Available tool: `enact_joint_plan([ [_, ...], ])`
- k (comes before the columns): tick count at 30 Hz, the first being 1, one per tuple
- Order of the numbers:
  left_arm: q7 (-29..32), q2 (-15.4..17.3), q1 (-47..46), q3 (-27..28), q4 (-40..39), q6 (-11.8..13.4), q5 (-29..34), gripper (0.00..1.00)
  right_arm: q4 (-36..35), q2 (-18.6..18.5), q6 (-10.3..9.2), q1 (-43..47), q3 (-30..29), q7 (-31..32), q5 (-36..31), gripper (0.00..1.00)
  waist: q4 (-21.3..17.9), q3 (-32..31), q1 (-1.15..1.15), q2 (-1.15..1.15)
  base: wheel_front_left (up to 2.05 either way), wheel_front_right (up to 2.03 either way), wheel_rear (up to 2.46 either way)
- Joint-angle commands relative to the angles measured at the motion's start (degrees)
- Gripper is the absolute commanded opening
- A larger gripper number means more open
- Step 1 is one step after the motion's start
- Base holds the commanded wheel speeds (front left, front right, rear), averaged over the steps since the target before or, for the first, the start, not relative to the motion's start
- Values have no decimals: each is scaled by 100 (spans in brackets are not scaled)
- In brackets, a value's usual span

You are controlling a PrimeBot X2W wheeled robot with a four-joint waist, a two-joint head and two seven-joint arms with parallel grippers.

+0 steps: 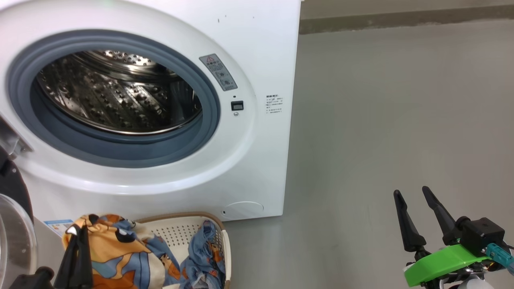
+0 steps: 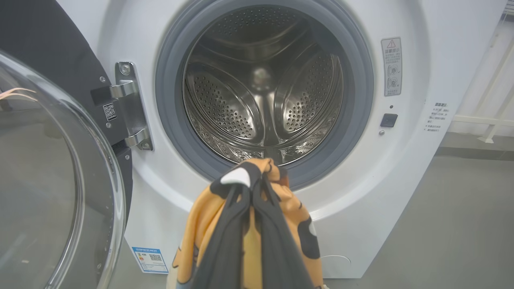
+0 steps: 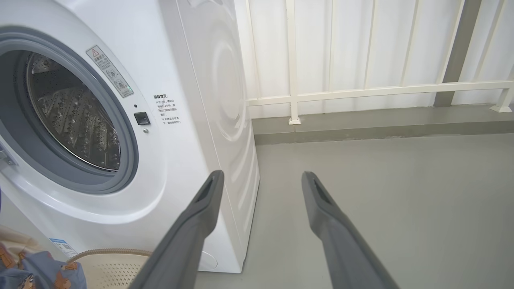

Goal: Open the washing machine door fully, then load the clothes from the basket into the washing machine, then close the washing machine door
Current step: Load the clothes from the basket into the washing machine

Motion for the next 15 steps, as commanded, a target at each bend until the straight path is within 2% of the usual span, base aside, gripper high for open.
enact_joint_plan([
  [1, -78, 73, -42, 196, -230, 49, 53, 0, -191, -53, 9, -30, 112, 27, -54, 100, 19, -81, 0, 0, 0, 0, 0],
  [15, -78, 67, 95, 103, -272, 130, -8, 0, -235, 15, 9, 22, 122, 75, -27, 100, 33, -39, 0, 0, 0, 0, 0],
])
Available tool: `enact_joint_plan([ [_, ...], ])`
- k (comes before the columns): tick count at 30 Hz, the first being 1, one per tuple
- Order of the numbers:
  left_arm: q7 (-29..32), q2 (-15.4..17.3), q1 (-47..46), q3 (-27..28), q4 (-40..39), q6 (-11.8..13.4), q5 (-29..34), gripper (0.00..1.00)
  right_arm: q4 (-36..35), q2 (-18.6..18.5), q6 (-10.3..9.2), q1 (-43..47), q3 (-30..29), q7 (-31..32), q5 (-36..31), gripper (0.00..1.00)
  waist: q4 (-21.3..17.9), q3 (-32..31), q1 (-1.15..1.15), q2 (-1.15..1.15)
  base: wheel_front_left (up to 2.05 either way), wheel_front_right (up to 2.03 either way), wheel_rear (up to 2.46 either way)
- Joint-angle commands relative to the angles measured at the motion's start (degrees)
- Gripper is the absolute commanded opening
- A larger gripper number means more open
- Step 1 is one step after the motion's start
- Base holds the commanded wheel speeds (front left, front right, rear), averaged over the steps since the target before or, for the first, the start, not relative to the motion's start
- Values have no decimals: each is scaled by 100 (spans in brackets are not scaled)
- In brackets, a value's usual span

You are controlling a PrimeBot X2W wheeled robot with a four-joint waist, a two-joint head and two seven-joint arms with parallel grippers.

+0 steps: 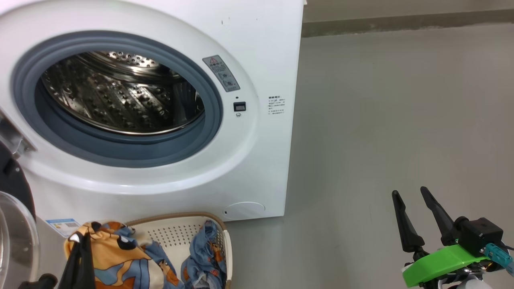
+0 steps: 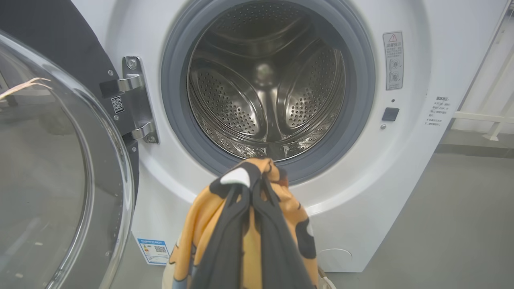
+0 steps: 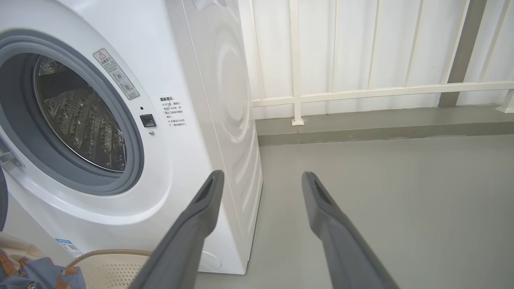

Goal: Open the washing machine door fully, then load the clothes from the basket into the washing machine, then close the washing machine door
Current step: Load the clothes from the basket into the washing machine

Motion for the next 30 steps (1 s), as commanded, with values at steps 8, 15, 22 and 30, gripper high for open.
enact_joint_plan([
  [8, -78, 99, -657, 149, 140, -40, -25, 0, -196, -5, 9, -111, 180, 9, -12, 100, -164, 409, 0, 0, 0, 0, 0],
  [15, -78, 287, -1522, 221, 610, -123, -56, 0, -231, 14, 9, -281, 212, -4, -1, 100, -379, 786, 0, 0, 0, 0, 0],
  [22, -78, 646, -2513, 169, 1177, -177, -76, 0, -221, 47, 9, -483, 291, -37, 12, 100, -646, 1146, 0, 0, 0, 0, 0],
  [30, -27, 1166, -3982, -28, 2030, -202, -110, 0, -206, 65, 9, -698, 345, -74, 39, 100, -923, 1707, 0, 0, 0, 0, 0],
])
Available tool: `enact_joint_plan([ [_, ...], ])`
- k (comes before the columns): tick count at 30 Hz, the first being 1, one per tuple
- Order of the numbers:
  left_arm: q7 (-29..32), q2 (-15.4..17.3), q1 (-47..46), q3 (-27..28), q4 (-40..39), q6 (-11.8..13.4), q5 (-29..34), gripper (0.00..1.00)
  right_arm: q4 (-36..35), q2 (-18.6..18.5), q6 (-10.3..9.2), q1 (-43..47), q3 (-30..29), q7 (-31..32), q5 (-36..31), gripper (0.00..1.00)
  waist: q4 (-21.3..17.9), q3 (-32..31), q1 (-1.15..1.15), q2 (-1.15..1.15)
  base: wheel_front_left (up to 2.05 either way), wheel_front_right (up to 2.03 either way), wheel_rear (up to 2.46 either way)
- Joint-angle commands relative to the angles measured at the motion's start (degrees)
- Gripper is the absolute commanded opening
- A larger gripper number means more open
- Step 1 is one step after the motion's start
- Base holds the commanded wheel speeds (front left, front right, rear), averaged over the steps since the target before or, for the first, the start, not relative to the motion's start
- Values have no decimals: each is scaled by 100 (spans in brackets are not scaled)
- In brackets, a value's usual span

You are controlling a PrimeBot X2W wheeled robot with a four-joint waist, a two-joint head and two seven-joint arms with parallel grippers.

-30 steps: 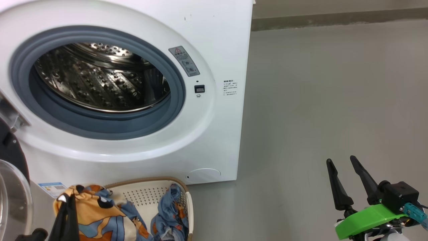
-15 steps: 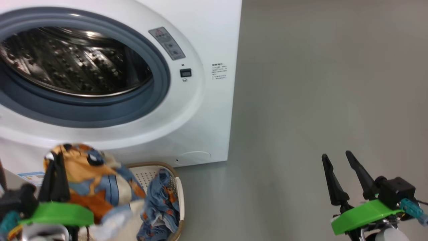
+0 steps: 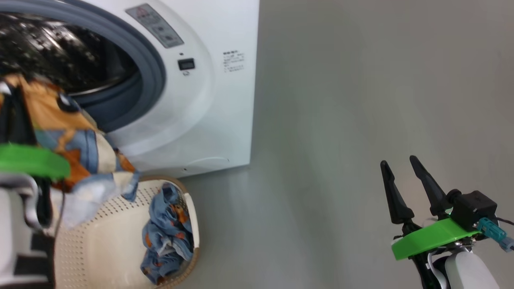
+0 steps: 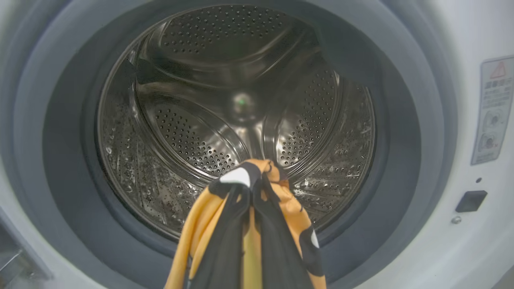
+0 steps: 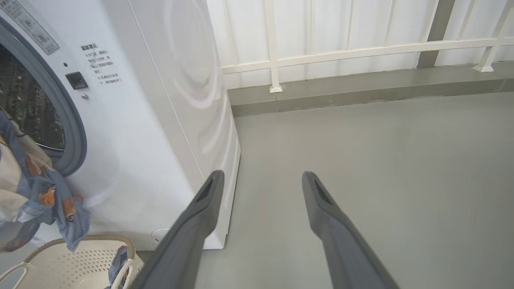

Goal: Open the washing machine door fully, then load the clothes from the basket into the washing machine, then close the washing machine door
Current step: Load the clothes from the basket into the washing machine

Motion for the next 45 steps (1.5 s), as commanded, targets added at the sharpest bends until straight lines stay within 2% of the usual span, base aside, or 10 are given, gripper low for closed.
enact_joint_plan([
  [1, 30, 302, -391, 128, -12, -23, -22, 0, -126, -10, 9, -128, 144, -57, 40, 100, -225, 370, 0, 0, 0, 0, 0],
  [7, 262, 497, -1362, -112, 644, -30, -21, 0, -98, 55, 9, -252, 207, -78, 68, 100, -381, 876, 0, 0, 0, 0, 0],
  [18, 515, 799, -2515, -135, 1640, -32, -175, 0, -229, 161, 9, -416, 170, -89, 96, 100, -530, 1777, 0, 0, 0, 0, 0],
  [26, 433, 963, -3436, -450, 2119, -37, -123, 0, -357, 236, 9, -432, 144, -90, 80, 100, -496, 2365, 0, 0, 0, 0, 0],
  [37, 239, 1061, -4233, -746, 2732, -18, 12, 0, -414, 329, 9, -386, 120, -90, 90, 100, -513, 2800, 0, 0, 0, 0, 0],
  [42, -15, 1153, -4505, -918, 2547, 114, 274, 0, -421, 360, 9, -359, 150, -90, 81, 100, -509, 2861, 0, 0, 0, 0, 0],
  [45, -41, 1174, -4573, -950, 1850, 207, 439, 0, -433, 372, 9, -387, 162, -91, 80, 100, -517, 2903, 0, 0, 0, 0, 0],
])
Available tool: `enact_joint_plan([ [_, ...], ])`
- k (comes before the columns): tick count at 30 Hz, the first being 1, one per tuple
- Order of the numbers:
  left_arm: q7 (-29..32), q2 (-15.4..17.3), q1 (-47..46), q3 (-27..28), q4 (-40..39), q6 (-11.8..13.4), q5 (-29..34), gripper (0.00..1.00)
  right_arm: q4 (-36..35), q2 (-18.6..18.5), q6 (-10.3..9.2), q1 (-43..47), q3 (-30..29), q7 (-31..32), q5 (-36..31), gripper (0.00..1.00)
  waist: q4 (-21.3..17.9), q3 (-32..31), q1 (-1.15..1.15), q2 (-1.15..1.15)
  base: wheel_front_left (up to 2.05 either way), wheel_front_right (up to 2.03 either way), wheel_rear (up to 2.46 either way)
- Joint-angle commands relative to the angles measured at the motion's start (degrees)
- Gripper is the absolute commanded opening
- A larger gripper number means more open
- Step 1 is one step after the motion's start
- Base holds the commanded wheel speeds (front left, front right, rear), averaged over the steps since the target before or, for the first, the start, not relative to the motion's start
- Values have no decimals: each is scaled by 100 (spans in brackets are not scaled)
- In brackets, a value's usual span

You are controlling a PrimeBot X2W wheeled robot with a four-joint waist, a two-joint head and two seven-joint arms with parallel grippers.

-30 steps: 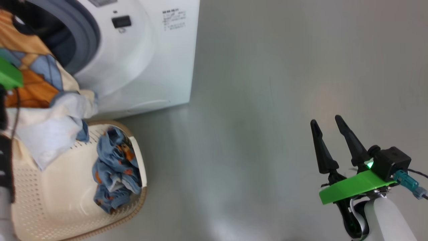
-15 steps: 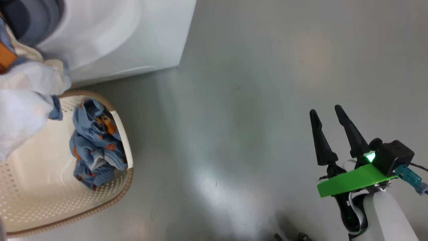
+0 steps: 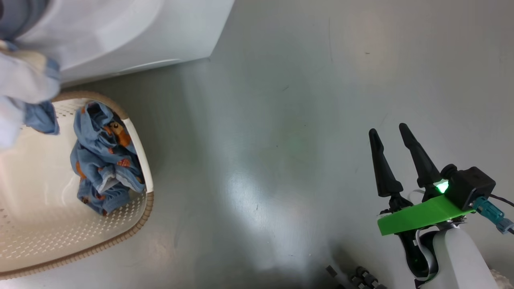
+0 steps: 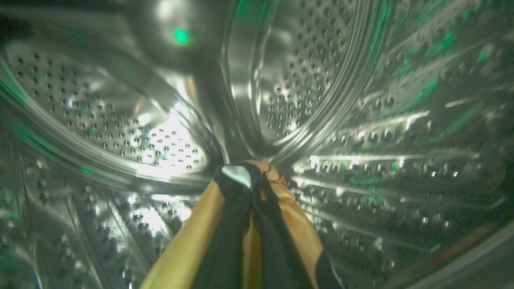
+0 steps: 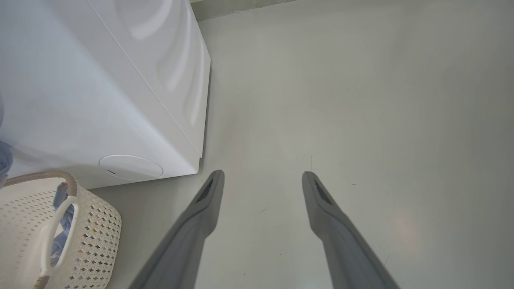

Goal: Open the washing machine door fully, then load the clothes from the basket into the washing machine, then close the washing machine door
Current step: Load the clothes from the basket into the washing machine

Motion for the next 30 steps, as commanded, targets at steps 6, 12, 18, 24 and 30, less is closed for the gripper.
enact_joint_plan([
  [6, -53, 337, 271, 151, -1774, 211, 326, 0, -111, 19, 9, 57, 178, -69, 40, 100, -82, 14, 0, 0, 0, 0, 0],
  [12, -54, 224, 575, 278, -1578, 185, 244, 0, -64, 35, 9, 73, 189, -69, 63, 100, -96, -15, 0, 0, 0, 0, 0],
  [18, -54, 141, 644, 346, -1276, 124, 150, 100, -30, 43, 9, 41, 178, -69, 71, 100, -52, -67, 0, 0, 0, 0, 0],
  [24, -54, 40, 697, 396, -935, 72, 74, 100, 3, 39, 9, -13, 167, -69, 61, 100, 61, -207, 0, 0, 0, 0, 0],
  [30, -54, -57, 962, 388, -871, 36, 99, 100, 62, 8, 9, -72, 161, -69, 62, 100, 179, -464, 0, 0, 0, 0, 0],
])
